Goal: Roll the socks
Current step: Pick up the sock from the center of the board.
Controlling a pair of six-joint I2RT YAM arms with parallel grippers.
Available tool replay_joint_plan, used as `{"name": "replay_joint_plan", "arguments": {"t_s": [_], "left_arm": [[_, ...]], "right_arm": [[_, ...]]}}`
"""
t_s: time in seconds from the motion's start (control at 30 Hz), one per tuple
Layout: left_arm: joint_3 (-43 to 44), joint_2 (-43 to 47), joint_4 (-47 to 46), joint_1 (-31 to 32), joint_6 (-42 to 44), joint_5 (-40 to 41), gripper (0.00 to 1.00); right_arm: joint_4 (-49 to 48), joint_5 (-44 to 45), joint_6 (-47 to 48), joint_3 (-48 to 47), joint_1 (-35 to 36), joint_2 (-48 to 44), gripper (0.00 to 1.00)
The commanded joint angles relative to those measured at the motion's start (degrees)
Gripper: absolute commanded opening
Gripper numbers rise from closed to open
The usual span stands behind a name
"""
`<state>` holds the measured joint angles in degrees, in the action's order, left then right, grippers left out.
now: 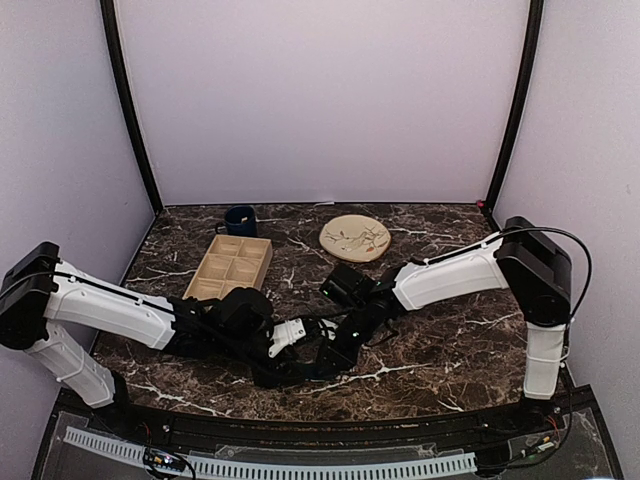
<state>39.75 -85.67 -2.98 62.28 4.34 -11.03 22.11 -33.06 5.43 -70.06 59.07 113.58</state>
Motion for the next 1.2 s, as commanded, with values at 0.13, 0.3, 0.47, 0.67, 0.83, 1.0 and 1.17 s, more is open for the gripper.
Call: {"name": "replay_joint_plan", "arguments": {"t_s": [0.13,0.3,0.47,0.67,0.83,1.0,1.17], "left_arm": [[-1.3,-1.3,-4.8,2.3,2.4,5.1,0.55],[-1.3,-2.7,-6.0,3.2,3.4,8.1,0.56],[-1.6,-4.1,-7.2,3.6,4.1,9.4,0.57],[-1.4,-5.8,-7.7,4.2,5.3,11.0,0.56],[-1.1,-7.0,-8.1,4.3,5.8,11.0,0.56],[-0.6,-8.2,-8.1,4.5,6.2,10.9,0.54],[0.2,-9.6,-7.7,4.8,6.8,11.1,0.52]], "right_arm": [[3.5,-2.9,0.3,-0.3,-0.4,2.1,0.08],[4.0,-3.7,0.4,-0.7,-0.4,2.6,0.08],[4.5,-4.4,0.7,-1.0,-0.4,2.8,0.08],[4.5,-5.3,1.0,-1.1,-0.5,3.0,0.08],[4.7,-6.0,1.1,-1.4,-0.5,3.1,0.08],[5.1,-6.6,1.4,-1.9,-0.5,3.4,0.08],[5.4,-6.9,1.5,-2.1,-0.5,3.4,0.08]]}}
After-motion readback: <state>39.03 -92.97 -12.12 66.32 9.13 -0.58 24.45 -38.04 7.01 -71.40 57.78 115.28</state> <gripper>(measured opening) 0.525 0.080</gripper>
